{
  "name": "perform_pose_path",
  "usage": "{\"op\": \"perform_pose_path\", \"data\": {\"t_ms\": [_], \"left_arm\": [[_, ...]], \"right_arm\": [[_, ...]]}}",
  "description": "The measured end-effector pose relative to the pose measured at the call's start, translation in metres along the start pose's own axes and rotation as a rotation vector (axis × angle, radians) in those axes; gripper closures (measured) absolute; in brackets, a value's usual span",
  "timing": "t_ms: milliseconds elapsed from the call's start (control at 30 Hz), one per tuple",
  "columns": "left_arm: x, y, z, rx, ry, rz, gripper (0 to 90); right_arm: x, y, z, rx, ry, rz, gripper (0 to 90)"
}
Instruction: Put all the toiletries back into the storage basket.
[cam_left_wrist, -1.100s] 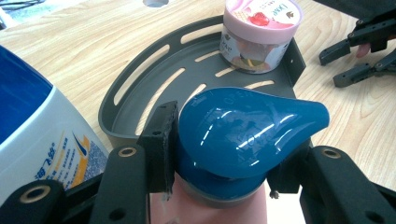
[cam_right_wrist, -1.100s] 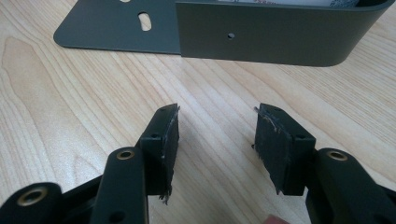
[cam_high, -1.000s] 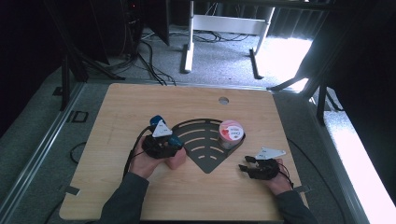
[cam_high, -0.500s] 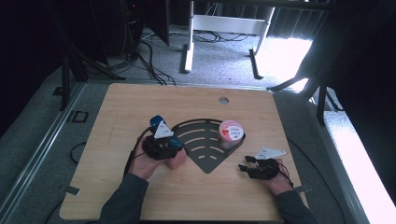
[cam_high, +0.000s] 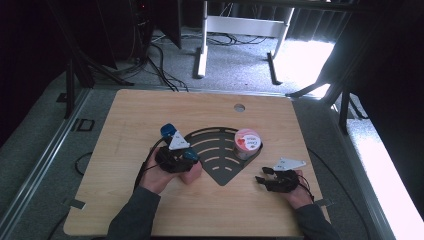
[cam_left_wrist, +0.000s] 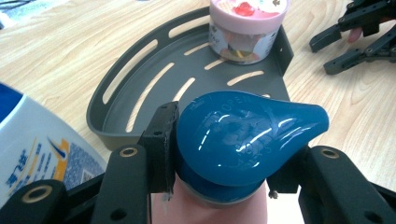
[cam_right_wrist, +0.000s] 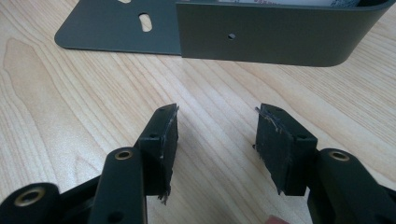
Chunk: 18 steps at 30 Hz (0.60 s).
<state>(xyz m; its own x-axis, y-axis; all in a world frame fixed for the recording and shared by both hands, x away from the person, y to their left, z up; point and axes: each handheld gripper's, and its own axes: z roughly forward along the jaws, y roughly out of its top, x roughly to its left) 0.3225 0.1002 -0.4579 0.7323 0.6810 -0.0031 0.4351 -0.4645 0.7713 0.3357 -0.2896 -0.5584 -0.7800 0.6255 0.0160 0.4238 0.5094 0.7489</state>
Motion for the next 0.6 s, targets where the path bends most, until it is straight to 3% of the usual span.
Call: {"op": "perform_pose_path", "data": {"t_ms": [600], "left_arm": [[-0.008, 0.018, -0.009, -0.010, -0.028, 0.018, 52.8]], "right_arm": [[0.000, 0.000, 0.000, -0.001, 0.000, -0.002, 48.4]]}}
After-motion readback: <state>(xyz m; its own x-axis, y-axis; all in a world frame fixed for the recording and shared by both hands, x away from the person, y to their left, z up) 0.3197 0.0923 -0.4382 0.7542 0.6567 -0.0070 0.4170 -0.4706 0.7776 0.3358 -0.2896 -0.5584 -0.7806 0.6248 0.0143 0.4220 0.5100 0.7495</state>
